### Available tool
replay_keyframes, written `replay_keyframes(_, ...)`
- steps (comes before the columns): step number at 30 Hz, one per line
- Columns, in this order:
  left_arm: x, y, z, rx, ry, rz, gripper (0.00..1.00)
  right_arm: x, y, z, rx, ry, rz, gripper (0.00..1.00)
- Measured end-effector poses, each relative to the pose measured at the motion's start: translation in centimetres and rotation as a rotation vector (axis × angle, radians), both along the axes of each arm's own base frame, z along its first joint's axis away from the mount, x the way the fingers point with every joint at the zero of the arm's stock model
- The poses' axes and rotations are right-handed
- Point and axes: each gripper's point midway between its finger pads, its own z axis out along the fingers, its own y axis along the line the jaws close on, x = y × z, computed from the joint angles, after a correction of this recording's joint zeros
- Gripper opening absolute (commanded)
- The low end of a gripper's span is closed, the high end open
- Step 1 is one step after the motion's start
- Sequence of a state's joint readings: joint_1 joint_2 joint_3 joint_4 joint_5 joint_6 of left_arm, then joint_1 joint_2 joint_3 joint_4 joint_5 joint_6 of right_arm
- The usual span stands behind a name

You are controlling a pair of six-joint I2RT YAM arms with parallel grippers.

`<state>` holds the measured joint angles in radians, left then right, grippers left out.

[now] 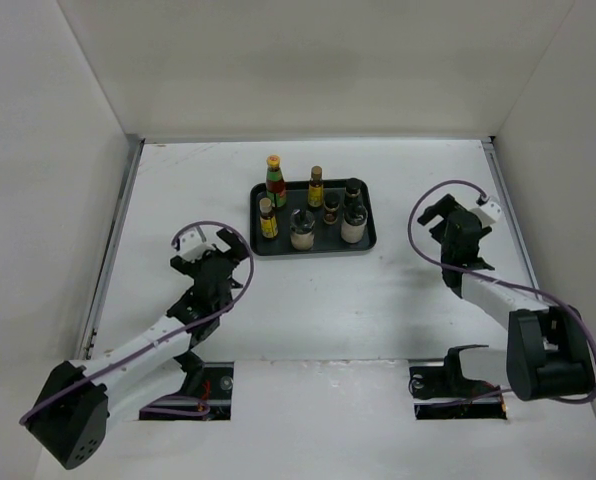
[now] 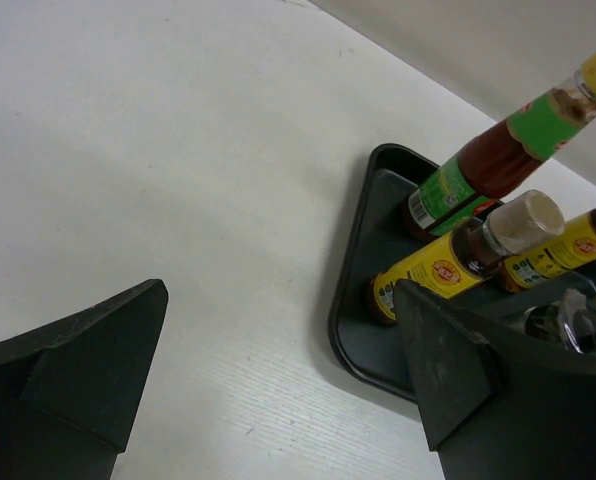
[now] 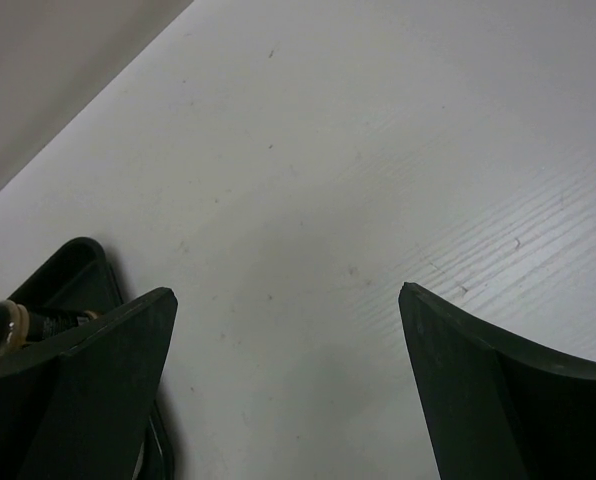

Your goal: Organize the condiment bottles

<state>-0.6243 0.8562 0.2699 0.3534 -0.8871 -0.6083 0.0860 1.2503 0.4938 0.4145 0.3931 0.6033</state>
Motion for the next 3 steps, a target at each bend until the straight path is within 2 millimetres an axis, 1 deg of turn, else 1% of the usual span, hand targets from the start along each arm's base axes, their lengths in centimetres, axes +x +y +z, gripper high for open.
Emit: replay_keyframes(3,0.17,-0.45,0.29,0.007,0.013,-0.01,1.0,0.13,0.17,0.14,0.003,-0.008,0.009,1.0)
